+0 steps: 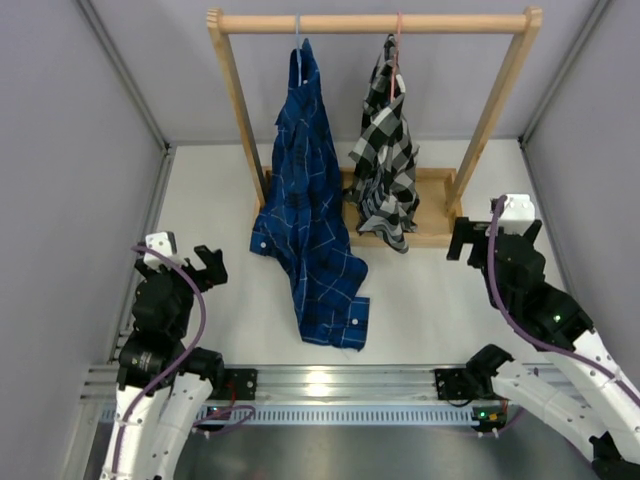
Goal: Place the shirt on the hanger
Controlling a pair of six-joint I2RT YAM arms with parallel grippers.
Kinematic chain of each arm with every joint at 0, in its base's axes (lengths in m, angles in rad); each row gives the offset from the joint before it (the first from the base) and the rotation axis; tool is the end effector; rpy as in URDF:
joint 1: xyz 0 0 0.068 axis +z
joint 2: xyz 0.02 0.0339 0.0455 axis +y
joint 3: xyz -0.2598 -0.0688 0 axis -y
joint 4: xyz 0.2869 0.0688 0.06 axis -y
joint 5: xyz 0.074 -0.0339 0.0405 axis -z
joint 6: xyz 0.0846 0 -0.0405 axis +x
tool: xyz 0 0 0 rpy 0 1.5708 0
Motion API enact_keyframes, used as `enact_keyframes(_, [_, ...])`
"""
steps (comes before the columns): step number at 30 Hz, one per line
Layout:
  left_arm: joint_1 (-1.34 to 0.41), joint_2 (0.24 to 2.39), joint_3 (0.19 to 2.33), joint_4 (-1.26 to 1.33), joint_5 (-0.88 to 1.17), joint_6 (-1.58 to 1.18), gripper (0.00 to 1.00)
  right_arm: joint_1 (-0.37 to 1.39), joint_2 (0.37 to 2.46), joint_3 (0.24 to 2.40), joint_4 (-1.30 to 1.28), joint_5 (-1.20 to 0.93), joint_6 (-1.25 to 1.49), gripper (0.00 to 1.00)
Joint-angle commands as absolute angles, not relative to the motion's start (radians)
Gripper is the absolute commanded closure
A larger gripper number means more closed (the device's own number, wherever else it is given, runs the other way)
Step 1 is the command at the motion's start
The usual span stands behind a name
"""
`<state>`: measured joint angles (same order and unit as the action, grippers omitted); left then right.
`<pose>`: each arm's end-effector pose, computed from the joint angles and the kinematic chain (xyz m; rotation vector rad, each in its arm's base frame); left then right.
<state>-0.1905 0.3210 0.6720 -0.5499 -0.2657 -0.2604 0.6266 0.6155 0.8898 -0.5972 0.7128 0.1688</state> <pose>0.1759 -0.0113 0.3197 -0.2529 1.7453 -0.0924 0.1934 0.0717 0.3552 0.0598 1.8137 -0.1129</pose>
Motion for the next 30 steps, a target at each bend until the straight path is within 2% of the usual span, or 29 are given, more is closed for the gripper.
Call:
enact_keyframes(1, [-0.183, 0.267, 0.654, -0.502, -0.222, -0.245, 0.02, 0.611, 0.566, 0.887, -0.637, 0.615, 0.189, 0.01])
enact_keyframes(8, [-0.183, 0.259, 0.649, -0.497, -0.183, -0.241, 0.02, 0.611, 0.491, 0.873, -0.641, 0.655, 0.199, 0.00])
enact_keyframes(30, [-0.183, 0.252, 0.650, -0.495, -0.175, -0.245, 0.02, 0.611, 0.466, 0.856, -0.647, 0.634, 0.215, 0.01])
